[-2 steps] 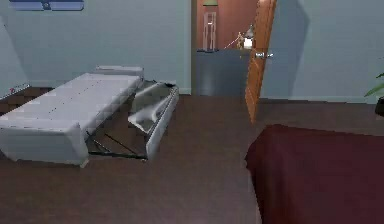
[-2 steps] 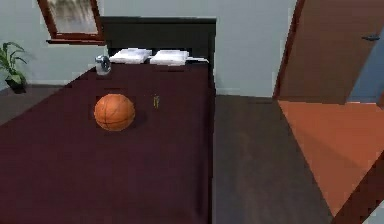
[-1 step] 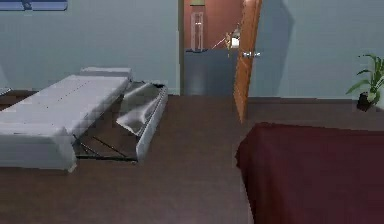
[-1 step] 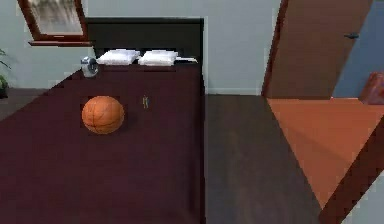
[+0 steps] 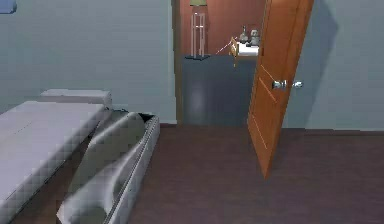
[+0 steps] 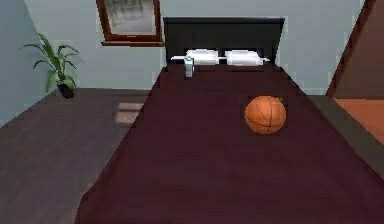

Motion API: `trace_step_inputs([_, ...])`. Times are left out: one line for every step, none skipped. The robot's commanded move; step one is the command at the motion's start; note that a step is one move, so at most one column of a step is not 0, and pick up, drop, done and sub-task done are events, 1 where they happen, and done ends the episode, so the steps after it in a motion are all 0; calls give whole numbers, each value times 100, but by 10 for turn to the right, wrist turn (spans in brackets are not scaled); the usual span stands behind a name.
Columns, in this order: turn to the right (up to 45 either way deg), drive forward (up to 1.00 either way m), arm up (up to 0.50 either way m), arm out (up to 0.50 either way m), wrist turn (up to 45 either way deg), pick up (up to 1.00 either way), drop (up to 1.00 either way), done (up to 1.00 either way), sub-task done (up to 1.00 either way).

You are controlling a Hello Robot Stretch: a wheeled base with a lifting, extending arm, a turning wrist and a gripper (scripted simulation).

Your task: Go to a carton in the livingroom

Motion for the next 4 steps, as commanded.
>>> trace_step_inputs([0, 55, 0, 0, 0, 0, 0, 0, 0])
trace_step_inputs([120, 0, 0, 0, 0, 0, 0, 0, 0])
trace_step_inputs([0, 100, 0, 0, 0, 0, 0, 0, 0])
trace_step_inputs([0, 60, 0, 0, 0, 0, 0, 0, 0])
